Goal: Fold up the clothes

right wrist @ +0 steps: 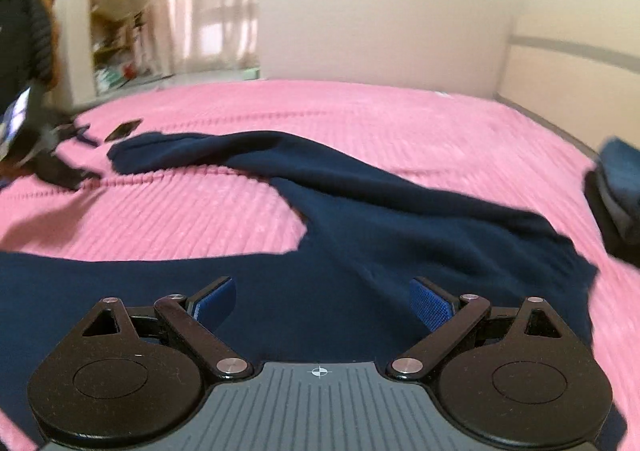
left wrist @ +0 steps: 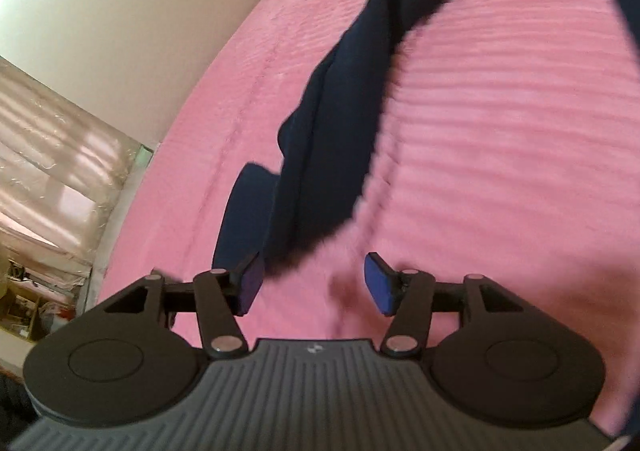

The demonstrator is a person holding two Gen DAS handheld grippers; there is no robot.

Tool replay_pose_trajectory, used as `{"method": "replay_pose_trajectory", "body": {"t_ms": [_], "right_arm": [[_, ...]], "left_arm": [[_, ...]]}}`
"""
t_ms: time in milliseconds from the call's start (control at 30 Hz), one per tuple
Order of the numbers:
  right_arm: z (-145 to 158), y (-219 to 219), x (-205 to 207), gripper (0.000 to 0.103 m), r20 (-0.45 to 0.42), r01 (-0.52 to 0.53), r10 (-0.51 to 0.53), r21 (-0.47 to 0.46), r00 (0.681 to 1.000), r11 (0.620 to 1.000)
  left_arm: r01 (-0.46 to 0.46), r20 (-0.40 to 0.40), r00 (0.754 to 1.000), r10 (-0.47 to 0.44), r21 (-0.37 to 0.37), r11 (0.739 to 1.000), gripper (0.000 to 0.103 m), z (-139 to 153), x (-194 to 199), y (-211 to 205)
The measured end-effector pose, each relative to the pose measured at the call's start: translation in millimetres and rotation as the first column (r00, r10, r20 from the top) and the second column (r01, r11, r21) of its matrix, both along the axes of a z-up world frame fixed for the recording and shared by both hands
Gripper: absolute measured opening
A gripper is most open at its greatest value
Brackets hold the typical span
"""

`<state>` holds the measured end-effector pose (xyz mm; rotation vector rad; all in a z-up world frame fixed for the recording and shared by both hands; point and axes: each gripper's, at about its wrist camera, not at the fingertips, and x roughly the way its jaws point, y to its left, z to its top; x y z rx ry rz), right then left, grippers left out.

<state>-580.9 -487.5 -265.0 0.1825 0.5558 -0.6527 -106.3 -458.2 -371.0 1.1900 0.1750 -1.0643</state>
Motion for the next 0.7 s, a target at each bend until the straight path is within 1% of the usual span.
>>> {"method": "replay_pose_trajectory", "body": {"t_ms": [67,100,133,167,200,267,333,433,533,567,633,700], "right_arm": [[-8.0,-9.0,8.6,0.096,-0.006,0.006,-0.006,0.008,1.0,1.0],[-11.8,-12.0,12.1,0.096,-0.008,0.014,-0.014,0.016,1.0,1.0],[-14.6,-14.2,14.1,0.096,-0.008,0.027,-0.027,0.026,1.0,0.999],[-16.9,-16.2,15.5,0.096,-0.007,0.042,-0.041,0.036,0.999,0.998],[-18.0,-17.5,15.9,0.096,-0.003,0.051,-0.051,0.047,0.999,0.998],[-16.9,-13.1,13.6,0.096,0.005,0.053,-0.053,0.059,0.999,0.997],[-12.5,-2.9,11.0,0.096,0.005,0.044,-0.044,0.052,0.999,0.998],[0.1,15.0,2.1,0.096,0.015,0.033,-0.034,0.027,0.999,0.999],[10.4,28.3,-8.8,0.096,0.025,0.042,-0.042,0.005,0.999,0.999],[12.2,31.5,-11.5,0.096,0.027,0.044,-0.044,0.0,0.999,0.999],[14.7,36.7,-15.5,0.097,0.029,0.049,-0.048,-0.009,0.998,0.999],[14.8,38.9,-15.1,0.101,0.03,0.051,-0.051,-0.009,0.998,0.999]], "left_arm": [[-0.025,-0.033,0.999,0.024,-0.013,1.0,0.051,-5.0,17.1,-20.2],[-0.042,-0.065,0.997,0.041,-0.014,0.999,0.042,-5.9,26.7,-28.5],[-0.054,-0.104,0.993,0.053,-0.005,0.999,0.017,-5.8,34.7,-34.6],[-0.055,-0.123,0.991,0.054,-0.003,0.998,0.011,-3.7,39.1,-36.5],[-0.053,-0.134,0.99,0.052,-0.004,0.999,0.009,-0.8,42.5,-37.0],[-0.028,-0.122,0.992,0.026,-0.019,0.999,0.008,13.0,39.9,-29.4],[-0.01,-0.109,0.994,0.004,-0.057,0.998,0.007,38.3,29.9,-10.2],[0.01,-0.112,0.993,-0.025,-0.125,0.992,0.007,93.0,6.2,30.3],[0.034,-0.151,0.987,-0.061,-0.176,0.984,0.007,151.5,-12.1,72.1],[0.034,-0.159,0.985,-0.064,-0.188,0.982,0.007,167.3,-14.3,81.8],[-0.006,-0.198,0.98,-0.033,-0.194,0.981,0.007,185.6,-6.6,90.9],[-0.051,-0.24,0.971,0.003,-0.194,0.98,0.008,201.8,3.0,98.4]]}}
